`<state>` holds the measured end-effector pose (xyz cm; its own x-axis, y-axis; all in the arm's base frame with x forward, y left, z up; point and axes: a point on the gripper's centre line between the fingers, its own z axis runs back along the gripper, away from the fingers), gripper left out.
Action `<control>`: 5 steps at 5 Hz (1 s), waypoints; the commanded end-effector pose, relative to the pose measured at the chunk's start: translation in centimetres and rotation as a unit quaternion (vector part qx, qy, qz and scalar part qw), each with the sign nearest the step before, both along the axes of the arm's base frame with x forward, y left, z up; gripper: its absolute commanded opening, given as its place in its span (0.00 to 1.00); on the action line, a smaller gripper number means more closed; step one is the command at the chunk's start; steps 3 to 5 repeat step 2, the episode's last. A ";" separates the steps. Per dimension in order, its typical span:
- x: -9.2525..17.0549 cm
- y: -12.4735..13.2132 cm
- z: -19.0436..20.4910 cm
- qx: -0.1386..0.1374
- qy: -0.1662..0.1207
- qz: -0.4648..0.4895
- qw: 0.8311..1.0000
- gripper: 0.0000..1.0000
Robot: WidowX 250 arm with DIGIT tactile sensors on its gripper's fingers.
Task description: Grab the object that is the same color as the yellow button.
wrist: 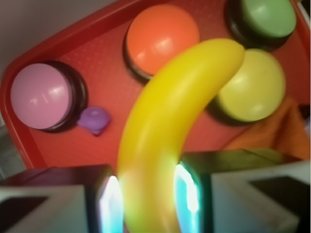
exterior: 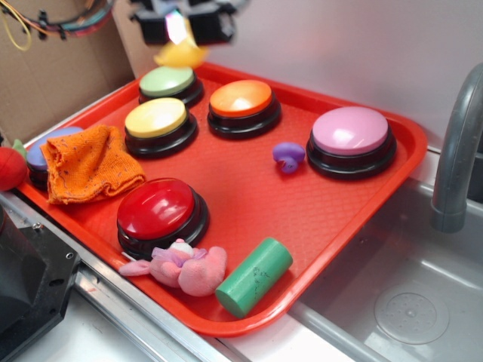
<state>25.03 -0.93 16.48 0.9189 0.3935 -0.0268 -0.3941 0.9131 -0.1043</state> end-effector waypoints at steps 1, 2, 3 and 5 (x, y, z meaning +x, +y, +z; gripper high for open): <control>0.2 3.2 4.2 0.000 -0.083 -0.063 0.995 0.00; 0.1 3.5 3.8 0.022 -0.095 -0.078 0.992 0.00; 0.1 3.5 3.8 0.022 -0.095 -0.078 0.992 0.00; 0.1 3.5 3.8 0.022 -0.095 -0.078 0.992 0.00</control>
